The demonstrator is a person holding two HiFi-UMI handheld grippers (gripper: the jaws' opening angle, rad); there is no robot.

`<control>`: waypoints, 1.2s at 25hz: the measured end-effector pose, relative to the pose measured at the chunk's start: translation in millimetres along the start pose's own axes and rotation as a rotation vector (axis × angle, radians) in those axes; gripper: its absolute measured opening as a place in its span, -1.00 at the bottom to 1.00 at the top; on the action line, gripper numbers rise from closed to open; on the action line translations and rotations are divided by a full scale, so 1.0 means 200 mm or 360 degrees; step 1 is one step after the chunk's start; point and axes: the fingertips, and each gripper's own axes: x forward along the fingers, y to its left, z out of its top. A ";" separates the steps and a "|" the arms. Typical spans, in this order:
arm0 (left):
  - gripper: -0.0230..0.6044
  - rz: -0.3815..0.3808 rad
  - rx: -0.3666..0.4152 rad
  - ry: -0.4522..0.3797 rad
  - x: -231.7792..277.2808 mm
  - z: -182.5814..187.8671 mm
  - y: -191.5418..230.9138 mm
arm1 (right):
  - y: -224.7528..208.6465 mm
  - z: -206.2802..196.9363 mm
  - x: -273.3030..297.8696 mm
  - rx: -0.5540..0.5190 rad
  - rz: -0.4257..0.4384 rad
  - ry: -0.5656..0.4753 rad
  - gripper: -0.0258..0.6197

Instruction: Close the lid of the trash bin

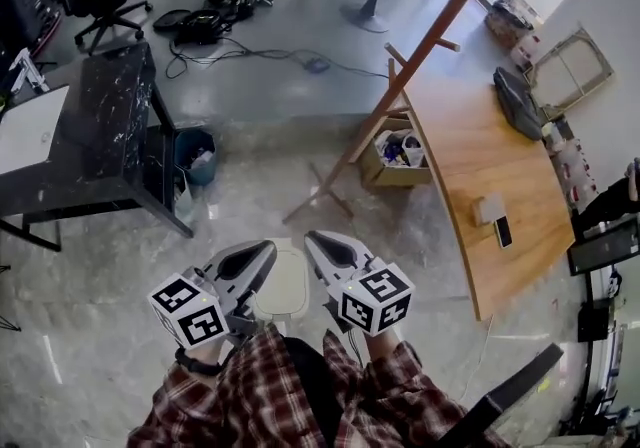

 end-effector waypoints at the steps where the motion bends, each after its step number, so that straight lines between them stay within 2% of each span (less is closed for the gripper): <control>1: -0.89 -0.0019 0.0022 -0.0026 -0.01 0.04 -0.06 | 0.04 0.06 -0.04 -0.0024 0.0016 -0.0050 -0.82; 6: -0.89 -0.0081 0.0225 -0.0026 -0.10 0.14 -0.28 | 0.20 0.24 -0.18 -0.0136 0.0107 -0.0180 -0.86; 10: -0.89 -0.0066 0.0291 -0.0056 -0.18 0.20 -0.33 | 0.31 0.29 -0.22 -0.0161 0.0147 -0.0220 -0.87; 30: -0.89 -0.0121 0.0273 0.0007 -0.16 0.21 -0.34 | 0.36 0.38 -0.21 -0.0172 0.0128 -0.0242 -0.88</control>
